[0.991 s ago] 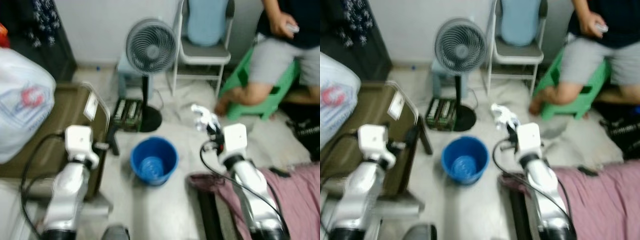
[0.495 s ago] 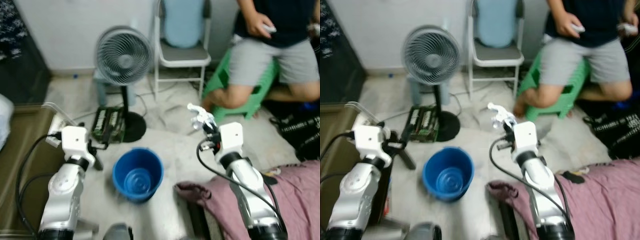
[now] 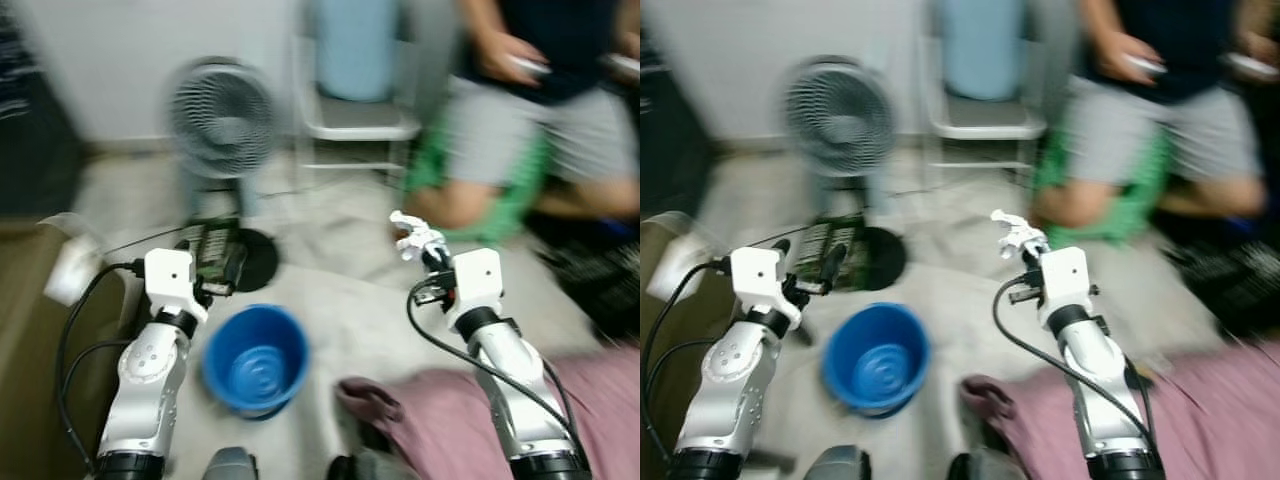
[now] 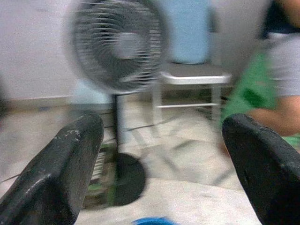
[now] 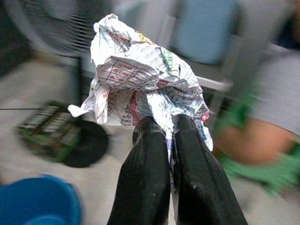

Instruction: Clean up the room

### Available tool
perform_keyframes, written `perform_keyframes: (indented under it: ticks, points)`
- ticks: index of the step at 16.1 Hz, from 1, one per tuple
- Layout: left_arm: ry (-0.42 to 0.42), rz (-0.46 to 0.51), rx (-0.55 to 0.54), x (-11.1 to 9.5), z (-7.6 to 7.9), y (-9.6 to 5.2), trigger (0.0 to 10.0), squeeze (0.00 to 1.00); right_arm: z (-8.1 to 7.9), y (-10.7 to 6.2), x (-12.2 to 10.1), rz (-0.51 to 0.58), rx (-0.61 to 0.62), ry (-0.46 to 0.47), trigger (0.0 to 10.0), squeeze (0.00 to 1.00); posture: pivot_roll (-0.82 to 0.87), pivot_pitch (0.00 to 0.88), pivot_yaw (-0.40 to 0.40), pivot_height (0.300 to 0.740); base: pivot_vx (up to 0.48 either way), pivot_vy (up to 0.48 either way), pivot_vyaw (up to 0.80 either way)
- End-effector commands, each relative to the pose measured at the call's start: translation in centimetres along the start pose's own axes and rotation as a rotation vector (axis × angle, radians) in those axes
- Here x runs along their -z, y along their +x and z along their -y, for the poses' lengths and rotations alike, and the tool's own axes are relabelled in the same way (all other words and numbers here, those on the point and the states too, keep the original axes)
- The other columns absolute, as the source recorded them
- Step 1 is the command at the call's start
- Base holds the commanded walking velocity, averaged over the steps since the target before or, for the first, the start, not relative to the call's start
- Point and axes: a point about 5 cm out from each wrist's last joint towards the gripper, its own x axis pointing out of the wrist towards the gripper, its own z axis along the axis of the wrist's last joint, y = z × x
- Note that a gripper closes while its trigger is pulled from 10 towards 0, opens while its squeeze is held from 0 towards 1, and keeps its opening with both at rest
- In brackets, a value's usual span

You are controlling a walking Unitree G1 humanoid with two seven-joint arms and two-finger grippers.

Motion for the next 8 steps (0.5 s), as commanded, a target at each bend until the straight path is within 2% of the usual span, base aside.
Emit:
perform_keyframes:
  ticks: [1, 8]
  points:
    - [0.009, -0.011, -0.005, 0.13, -0.15, -0.11, 10.0, 0.0, 0.05, -0.01, -0.17, 0.008, -0.003, -0.003, 10.0, 0.0, -0.01, 0.07, -0.046, 0.74, 0.0, 0.0, 0.8]
    - [0.017, -0.007, 0.009, -0.04, -0.02, 0.21, 10.0, 0.0, -0.03, 0.22, -0.2, 0.008, -0.002, -0.004, 10.0, 0.0, -0.01, 0.083, -0.041, 0.74, 0.0, 0.0, 0.8]
